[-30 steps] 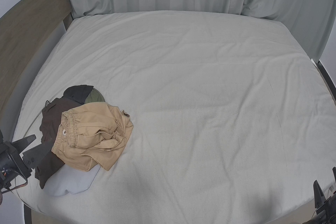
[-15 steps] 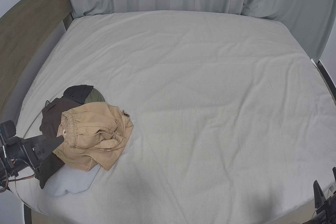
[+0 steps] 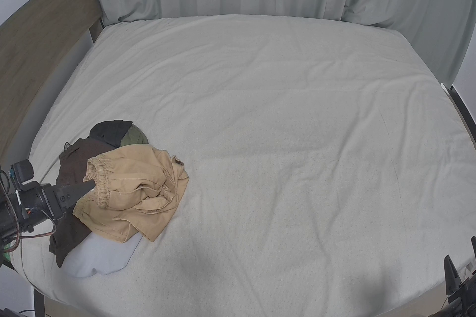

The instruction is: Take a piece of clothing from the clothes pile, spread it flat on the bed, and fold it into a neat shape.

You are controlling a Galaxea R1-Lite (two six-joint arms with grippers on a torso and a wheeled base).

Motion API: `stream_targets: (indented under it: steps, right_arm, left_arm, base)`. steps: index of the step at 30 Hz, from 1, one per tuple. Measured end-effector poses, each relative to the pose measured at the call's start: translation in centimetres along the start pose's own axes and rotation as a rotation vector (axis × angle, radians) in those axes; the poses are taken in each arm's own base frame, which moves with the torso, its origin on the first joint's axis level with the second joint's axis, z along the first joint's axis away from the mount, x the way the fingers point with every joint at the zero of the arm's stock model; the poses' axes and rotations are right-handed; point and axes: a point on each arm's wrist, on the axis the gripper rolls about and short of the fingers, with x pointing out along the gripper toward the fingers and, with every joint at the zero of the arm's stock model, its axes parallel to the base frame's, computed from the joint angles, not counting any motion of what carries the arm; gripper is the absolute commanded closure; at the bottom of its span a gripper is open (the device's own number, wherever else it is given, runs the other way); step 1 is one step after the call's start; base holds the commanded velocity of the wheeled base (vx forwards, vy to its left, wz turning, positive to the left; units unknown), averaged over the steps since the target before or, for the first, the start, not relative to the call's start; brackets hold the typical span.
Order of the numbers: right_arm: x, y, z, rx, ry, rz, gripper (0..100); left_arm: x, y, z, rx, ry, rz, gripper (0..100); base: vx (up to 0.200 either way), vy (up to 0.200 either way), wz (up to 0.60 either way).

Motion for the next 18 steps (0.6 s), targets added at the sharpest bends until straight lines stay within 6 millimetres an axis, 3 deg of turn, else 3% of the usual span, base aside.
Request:
stream_targets:
  steps: [18]
  right_arm:
    - [0.0, 0.0, 0.0, 0.0, 0.0, 0.001, 0]
  left_arm:
    - [4.6, 4.4, 0.4, 0.007, 0.037, 0.039, 0]
  base:
    - [0.0, 0.0, 0.0]
